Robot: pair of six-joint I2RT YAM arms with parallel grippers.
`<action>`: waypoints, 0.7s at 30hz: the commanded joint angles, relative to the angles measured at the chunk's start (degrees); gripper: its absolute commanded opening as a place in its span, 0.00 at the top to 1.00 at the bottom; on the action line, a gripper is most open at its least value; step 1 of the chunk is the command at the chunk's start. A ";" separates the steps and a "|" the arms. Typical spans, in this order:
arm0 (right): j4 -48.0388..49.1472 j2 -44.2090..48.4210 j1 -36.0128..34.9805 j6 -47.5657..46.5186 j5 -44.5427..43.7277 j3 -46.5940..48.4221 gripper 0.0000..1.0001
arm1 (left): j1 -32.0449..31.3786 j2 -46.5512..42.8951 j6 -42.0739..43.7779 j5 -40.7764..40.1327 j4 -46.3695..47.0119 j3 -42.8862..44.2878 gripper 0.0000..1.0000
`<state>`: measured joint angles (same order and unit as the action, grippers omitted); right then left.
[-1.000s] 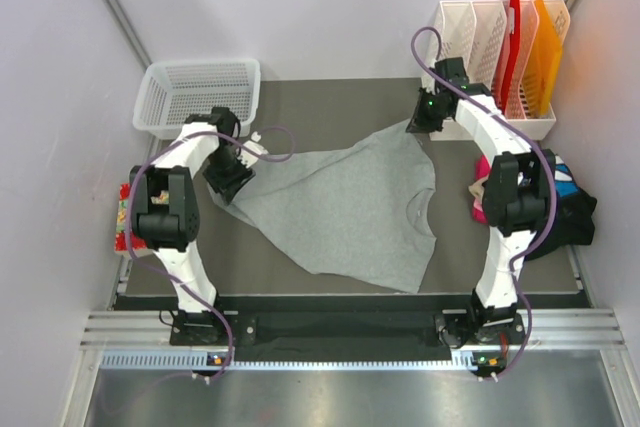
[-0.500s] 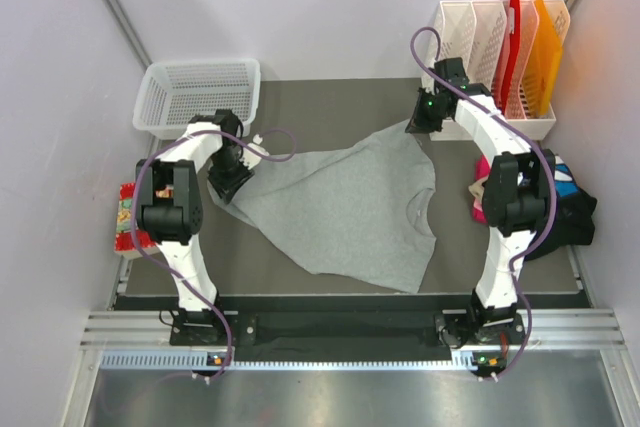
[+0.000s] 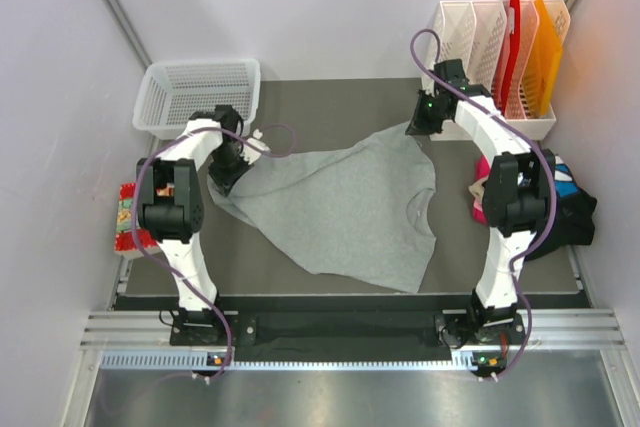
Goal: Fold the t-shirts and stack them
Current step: Flatten the tshirt out
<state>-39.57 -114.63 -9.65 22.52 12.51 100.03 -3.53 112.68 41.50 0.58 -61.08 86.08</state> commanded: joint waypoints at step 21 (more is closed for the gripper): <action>15.39 46.41 -0.63 -12.67 -10.84 15.46 1.00 | -0.34 -27.50 -2.90 -24.40 47.89 37.75 0.97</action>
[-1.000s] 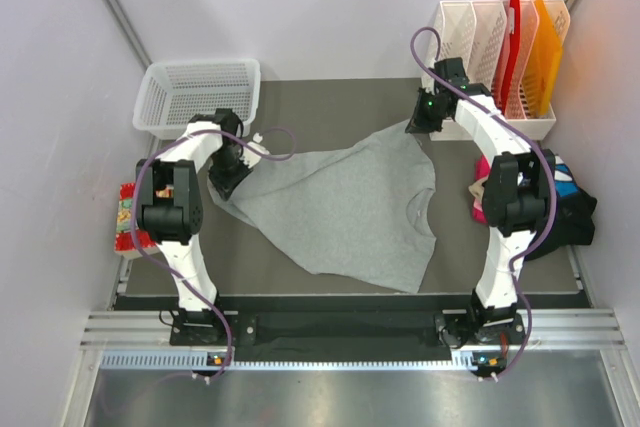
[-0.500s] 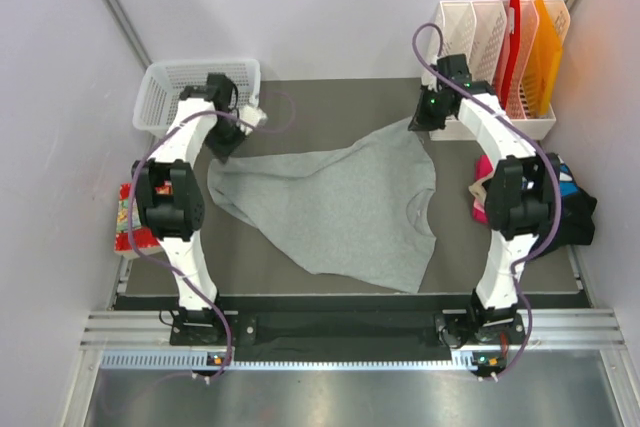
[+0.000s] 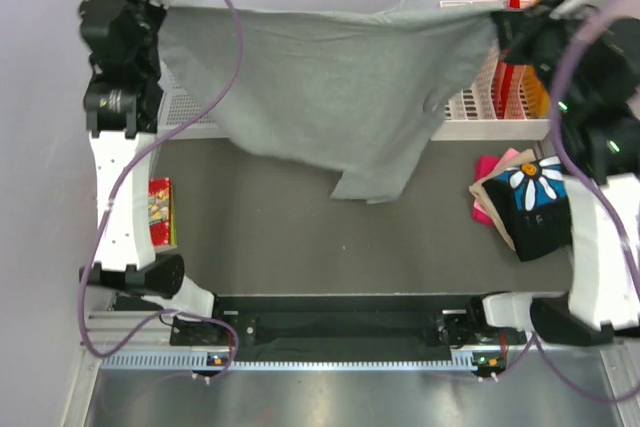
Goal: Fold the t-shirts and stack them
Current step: Flatten the tshirt out
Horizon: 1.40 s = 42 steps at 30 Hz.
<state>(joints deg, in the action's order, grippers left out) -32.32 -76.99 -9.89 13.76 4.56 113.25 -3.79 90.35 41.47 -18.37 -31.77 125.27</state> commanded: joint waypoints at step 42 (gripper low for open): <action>-2.84 -12.91 3.83 2.06 -11.95 -18.86 1.00 | 7.22 9.20 4.41 3.71 -6.09 -37.95 1.00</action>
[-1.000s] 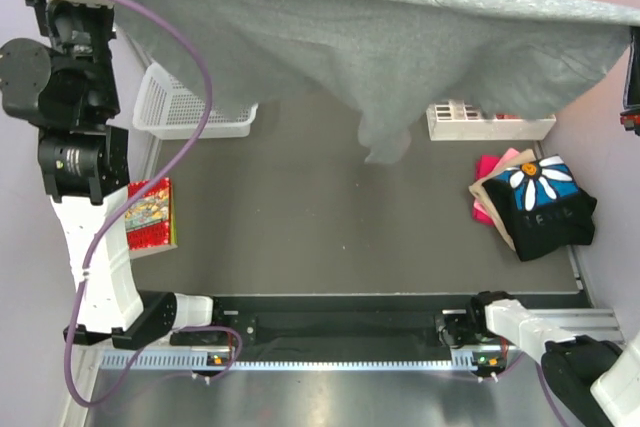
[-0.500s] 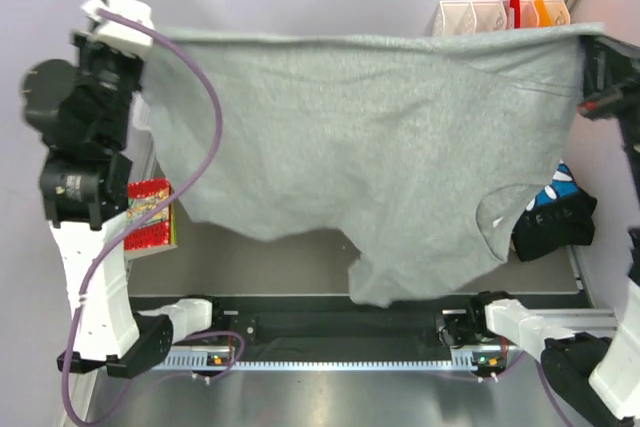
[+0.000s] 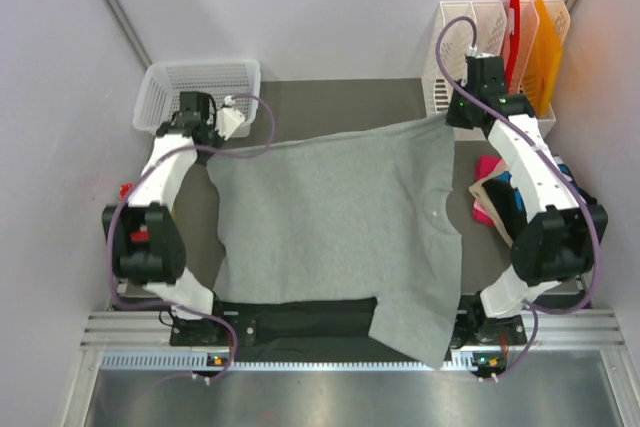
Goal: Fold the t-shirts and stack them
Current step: Flatten the tshirt out
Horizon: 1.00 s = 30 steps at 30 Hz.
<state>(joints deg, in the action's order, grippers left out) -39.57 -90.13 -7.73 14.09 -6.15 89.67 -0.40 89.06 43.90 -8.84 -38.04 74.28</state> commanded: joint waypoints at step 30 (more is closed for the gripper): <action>3.01 -10.42 1.84 1.29 1.14 7.81 1.00 | 4.18 21.59 2.07 -8.47 -1.07 26.17 1.00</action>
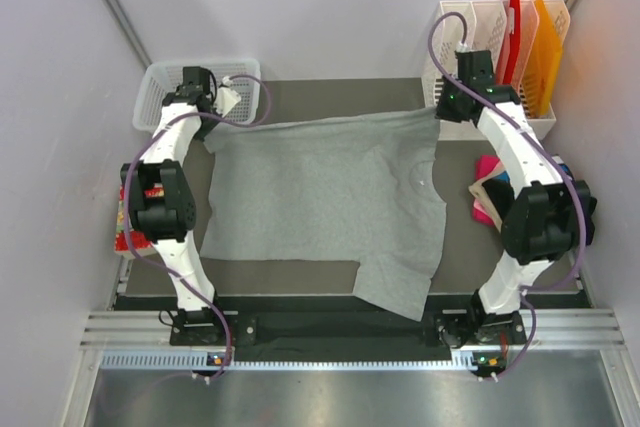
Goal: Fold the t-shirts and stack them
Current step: Flatten the tshirt out, then fold the tshirt
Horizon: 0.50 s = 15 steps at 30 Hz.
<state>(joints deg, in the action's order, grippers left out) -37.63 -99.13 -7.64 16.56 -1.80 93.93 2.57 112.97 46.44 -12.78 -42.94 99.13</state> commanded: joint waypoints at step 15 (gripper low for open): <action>-3.42 7.54 0.52 -0.56 -5.67 -10.51 1.00 | -2.31 -12.40 -3.72 0.03 -5.67 -10.26 1.00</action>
<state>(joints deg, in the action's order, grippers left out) -39.57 -97.80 -7.64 16.58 -3.60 86.67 0.34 109.27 43.40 -12.21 -45.10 96.01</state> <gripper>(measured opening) 0.009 0.055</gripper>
